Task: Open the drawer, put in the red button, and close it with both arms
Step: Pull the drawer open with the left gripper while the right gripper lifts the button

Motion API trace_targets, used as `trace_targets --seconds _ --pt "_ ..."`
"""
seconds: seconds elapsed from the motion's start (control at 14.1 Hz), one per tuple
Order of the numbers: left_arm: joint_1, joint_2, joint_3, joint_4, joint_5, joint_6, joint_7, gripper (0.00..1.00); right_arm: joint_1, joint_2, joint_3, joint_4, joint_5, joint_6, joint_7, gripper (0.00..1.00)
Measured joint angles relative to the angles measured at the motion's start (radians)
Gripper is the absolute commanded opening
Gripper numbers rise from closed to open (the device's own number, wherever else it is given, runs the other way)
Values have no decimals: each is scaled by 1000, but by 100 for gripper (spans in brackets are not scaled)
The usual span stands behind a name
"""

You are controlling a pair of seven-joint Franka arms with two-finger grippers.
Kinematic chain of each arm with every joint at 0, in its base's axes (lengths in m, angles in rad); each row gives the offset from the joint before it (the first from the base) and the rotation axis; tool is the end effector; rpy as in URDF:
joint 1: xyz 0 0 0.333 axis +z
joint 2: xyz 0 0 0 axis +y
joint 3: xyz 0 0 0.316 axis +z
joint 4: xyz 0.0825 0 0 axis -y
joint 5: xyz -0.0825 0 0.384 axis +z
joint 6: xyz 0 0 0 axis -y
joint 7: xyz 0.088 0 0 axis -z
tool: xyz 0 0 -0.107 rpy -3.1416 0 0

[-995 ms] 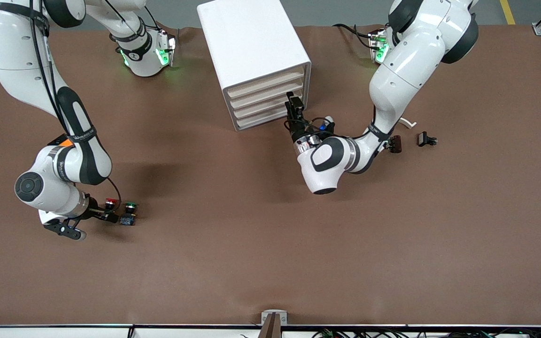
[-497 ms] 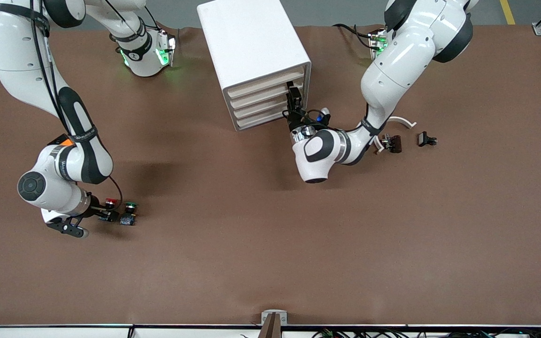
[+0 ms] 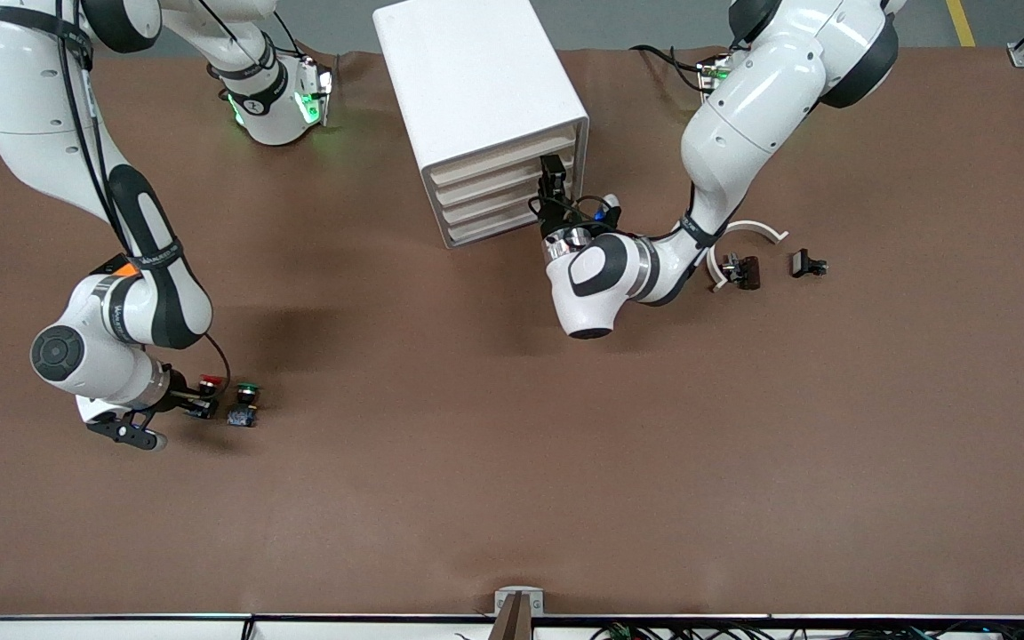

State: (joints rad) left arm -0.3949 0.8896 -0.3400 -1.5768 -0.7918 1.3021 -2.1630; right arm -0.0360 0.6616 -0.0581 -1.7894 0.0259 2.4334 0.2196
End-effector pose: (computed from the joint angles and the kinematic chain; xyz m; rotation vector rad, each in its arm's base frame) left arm 0.3894 -0.4432 0.1667 -1.2154 -1.3572 1.3854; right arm 0.6510 -0.0588 0.1803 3.0812 -0.4997 -0.0235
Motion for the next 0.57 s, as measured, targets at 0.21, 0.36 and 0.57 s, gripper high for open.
trace_targets --seconds 0.21,0.36,0.57 --pt "0 0 0 -9 0 2 0 13 0 -12 0 58 0 -110 0 0" --pt "-1 0 1 -17 0 7 0 3 0 -37 0 105 0 -198 0 0" --pt "-2 3 3 -23 0 14 -17 0 0 -87 0 138 9 -293 0 0"
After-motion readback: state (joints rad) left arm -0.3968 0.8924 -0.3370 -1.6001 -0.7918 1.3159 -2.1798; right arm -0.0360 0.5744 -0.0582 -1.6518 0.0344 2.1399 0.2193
